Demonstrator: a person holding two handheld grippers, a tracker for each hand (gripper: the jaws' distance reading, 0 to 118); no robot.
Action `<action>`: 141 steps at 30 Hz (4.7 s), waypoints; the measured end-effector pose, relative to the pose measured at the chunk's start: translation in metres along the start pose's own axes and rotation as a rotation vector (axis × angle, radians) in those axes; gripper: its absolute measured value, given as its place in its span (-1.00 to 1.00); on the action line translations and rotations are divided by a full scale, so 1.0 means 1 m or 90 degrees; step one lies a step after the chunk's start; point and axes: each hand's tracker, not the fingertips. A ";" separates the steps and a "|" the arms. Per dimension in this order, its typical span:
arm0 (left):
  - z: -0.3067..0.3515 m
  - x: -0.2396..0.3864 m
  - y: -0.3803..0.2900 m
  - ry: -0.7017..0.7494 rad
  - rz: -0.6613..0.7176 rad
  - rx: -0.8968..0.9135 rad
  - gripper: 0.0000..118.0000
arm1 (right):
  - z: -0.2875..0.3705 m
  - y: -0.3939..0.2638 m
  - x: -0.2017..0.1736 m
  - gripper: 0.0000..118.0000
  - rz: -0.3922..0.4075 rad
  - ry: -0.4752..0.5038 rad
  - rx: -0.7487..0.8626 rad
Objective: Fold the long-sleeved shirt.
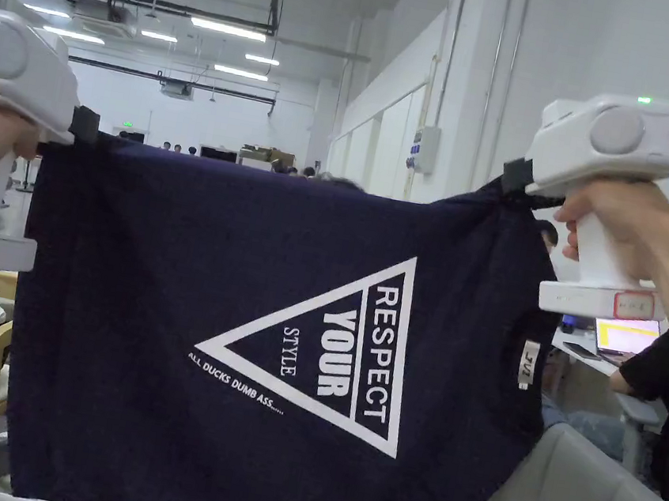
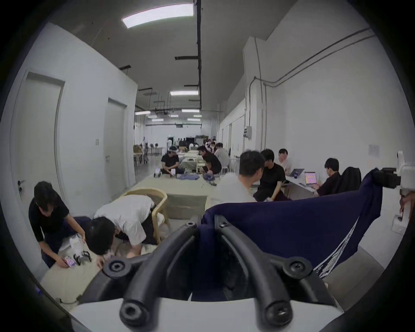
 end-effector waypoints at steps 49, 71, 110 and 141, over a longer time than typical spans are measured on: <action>0.272 -0.083 -0.568 -0.126 -0.079 -0.562 0.72 | 0.257 -0.599 -0.107 0.92 0.140 0.285 -0.682; 0.064 -0.023 -0.514 -0.106 -0.013 -0.357 -0.93 | -0.211 -0.519 -0.146 0.62 -0.041 0.117 -0.477; 0.201 -0.012 -0.510 -0.197 -0.027 -0.327 -0.93 | 0.105 -0.667 -0.149 -0.94 -0.073 0.029 -0.534; 0.094 -0.010 -0.531 -0.145 0.009 -0.441 -0.88 | -0.078 -0.630 -0.094 0.15 -0.130 0.073 -0.701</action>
